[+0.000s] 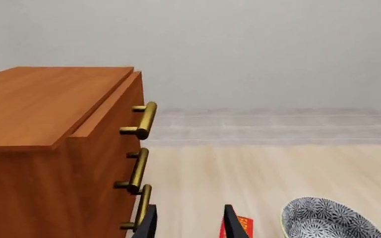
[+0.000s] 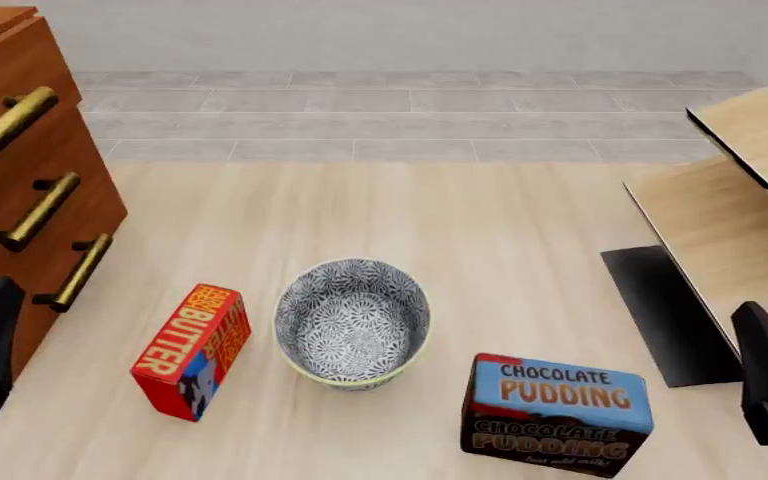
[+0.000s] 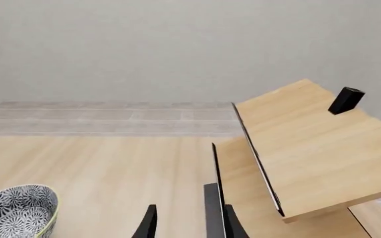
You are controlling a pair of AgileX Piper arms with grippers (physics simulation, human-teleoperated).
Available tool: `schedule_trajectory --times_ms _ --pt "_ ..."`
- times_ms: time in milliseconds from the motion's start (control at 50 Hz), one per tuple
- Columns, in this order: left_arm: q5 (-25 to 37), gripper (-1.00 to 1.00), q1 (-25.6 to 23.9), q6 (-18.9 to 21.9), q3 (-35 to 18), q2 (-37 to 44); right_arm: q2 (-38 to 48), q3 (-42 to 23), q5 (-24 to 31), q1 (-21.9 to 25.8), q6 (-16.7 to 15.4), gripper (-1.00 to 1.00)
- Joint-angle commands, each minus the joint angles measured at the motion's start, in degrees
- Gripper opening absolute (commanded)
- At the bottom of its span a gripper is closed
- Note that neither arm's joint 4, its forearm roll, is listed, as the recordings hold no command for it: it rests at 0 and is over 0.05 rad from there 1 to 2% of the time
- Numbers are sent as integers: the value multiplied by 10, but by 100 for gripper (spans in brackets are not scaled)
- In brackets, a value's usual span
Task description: Close the top drawer of the cabinet and put the bowl on top of it.
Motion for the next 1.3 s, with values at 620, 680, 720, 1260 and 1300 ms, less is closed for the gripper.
schedule_trajectory --times_ms 620,680,720,1260,1300 --pt "-248 100 -78 -10 -130 386 9 0 -7 4 20 100" --pt "-255 100 -80 -12 -150 415 5 0 -4 3 20 100" --pt "-256 100 -79 -12 -159 423 6 0 -5 2 21 100" --pt "-328 100 -34 -52 -236 613 7 0 -5 -6 28 100" --pt "-334 100 -22 -51 -238 626 6 0 -4 -7 29 100"
